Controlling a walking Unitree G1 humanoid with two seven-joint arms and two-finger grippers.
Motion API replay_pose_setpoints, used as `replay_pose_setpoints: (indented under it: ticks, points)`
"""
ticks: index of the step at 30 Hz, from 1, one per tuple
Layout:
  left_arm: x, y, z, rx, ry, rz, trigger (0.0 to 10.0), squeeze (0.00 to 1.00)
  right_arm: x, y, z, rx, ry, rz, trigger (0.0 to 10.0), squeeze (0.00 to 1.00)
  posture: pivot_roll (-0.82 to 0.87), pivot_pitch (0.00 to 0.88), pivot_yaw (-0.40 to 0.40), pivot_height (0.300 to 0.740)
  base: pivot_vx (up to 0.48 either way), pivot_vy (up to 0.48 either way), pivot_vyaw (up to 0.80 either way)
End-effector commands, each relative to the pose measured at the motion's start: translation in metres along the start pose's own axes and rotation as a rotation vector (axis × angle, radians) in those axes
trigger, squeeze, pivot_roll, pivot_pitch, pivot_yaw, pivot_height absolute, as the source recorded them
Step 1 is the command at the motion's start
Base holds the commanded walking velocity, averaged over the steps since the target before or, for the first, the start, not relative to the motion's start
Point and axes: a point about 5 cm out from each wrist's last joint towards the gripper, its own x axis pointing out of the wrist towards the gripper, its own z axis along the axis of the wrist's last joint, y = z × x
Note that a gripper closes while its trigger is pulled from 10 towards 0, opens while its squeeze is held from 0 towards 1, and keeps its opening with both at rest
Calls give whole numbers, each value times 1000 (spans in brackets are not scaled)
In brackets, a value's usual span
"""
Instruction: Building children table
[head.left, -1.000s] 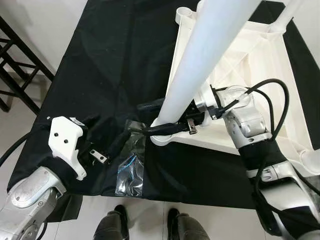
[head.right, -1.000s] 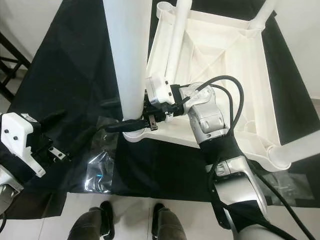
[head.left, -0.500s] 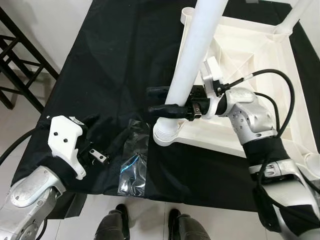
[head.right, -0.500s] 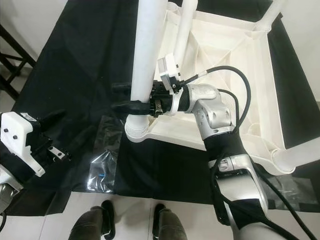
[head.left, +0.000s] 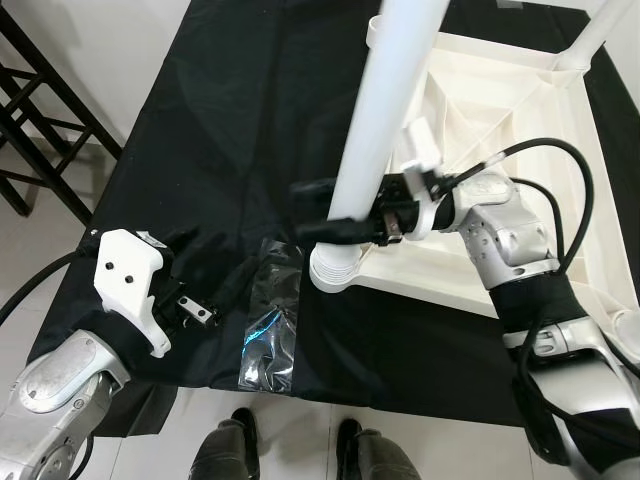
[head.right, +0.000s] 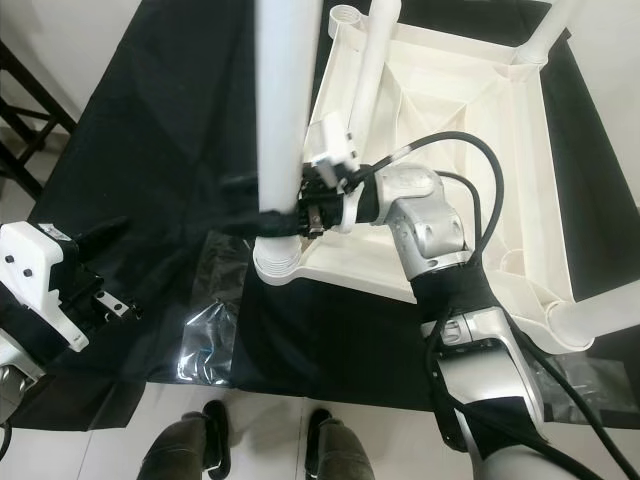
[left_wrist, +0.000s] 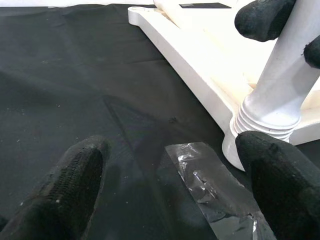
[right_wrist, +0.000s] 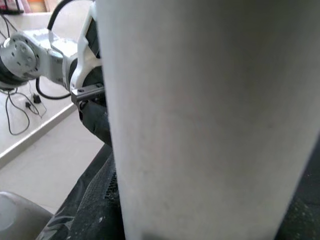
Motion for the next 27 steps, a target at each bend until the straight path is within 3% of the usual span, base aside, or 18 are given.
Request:
replay_pose_setpoints:
  ticks: [1, 18, 27]
  points:
    - [-2, -2, -3, -9, 22, -13, 10000, 0, -12, 19, -62, 212, 242, -27, 10000, 0, 114, 371, -77, 740, 0, 0, 0]
    - [-1, -2, -2, -10, 19, -12, 10000, 0, -15, 18, -63, 268, 165, -134, 10000, 0, 110, 369, -79, 740, 0, 0, 0]
    - [0, -2, -3, -9, 18, -13, 10000, 0, -10, 33, -62, 256, 109, -212, 10000, 0, 105, 367, -77, 740, 0, 0, 0]
